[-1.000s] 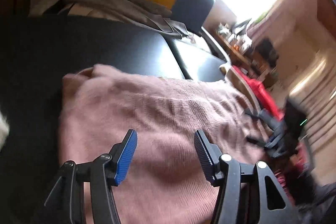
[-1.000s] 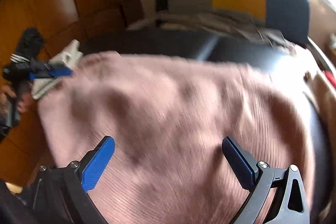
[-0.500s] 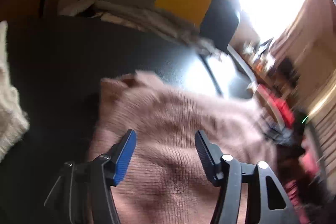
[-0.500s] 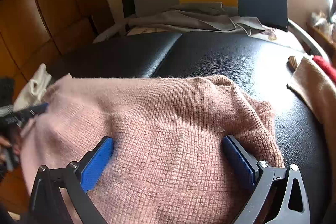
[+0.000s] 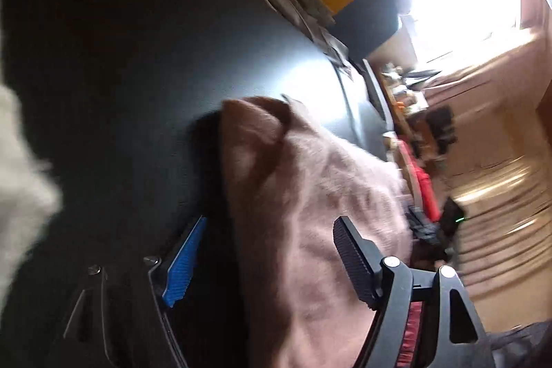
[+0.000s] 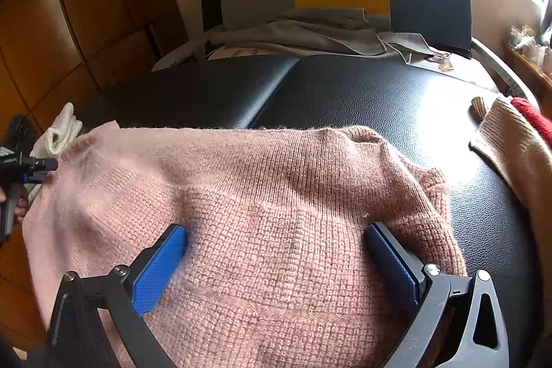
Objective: Fold clothes
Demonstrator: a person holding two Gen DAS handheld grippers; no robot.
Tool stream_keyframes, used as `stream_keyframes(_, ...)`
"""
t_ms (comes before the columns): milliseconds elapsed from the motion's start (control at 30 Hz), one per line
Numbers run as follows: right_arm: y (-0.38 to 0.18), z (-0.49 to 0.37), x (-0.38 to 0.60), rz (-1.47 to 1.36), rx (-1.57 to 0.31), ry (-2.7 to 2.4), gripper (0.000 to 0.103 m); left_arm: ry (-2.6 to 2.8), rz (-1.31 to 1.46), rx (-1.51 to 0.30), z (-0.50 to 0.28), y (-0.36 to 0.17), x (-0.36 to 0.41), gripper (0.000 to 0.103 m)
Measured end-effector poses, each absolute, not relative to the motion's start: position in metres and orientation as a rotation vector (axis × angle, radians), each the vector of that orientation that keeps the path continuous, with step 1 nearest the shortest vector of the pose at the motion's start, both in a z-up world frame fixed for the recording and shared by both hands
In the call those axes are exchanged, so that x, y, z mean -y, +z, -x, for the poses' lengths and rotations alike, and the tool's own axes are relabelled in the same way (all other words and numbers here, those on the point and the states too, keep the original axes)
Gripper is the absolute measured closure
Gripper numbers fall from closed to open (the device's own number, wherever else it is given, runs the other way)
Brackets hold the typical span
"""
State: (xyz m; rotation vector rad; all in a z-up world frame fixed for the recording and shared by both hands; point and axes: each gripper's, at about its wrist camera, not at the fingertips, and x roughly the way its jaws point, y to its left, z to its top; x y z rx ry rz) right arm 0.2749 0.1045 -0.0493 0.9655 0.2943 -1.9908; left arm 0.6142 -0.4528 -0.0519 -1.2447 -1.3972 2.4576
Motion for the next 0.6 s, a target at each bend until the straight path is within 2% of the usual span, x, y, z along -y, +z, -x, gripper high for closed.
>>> stream_keyframes(67,-0.049,-0.274,-0.104,-0.965,-0.298,-1.992,0.0,2.319,1.2,1.521,-0.604,-0.061,0.459,0.031)
stream_keyframes(100,-0.049,-0.274,-0.104,-0.965,-0.299,-1.993,0.0,2.287,1.219,1.536,-0.601,-0.066,0.459,0.041)
stream_keyframes(133,-0.049,-0.274,-0.104,-0.965,-0.298,-1.994,0.0,2.26,1.239,1.548,-0.597,-0.07,0.458,0.06)
stream_keyframes(167,-0.049,-0.275,-0.104,-0.965,-0.297,-1.994,0.0,2.258,1.258,1.546,-0.592,-0.073,0.455,0.071)
stream_keyframes(200,-0.049,-0.274,-0.104,-0.966,-0.295,-1.994,0.0,2.268,1.262,1.539,-0.59,-0.074,0.452,0.077)
stream_keyframes(333,-0.049,-0.272,-0.106,-0.968,-0.284,-1.993,0.0,2.365,1.243,1.486,-0.584,-0.07,0.439,0.082)
stream_keyframes(433,-0.048,-0.271,-0.106,-0.974,-0.272,-1.987,0.0,2.4,1.191,1.521,-0.589,-0.063,0.449,0.089)
stream_keyframes(600,-0.034,-0.274,-0.106,-0.98,-0.311,-1.88,0.0,2.478,1.133,1.486,-0.589,-0.031,0.466,0.09)
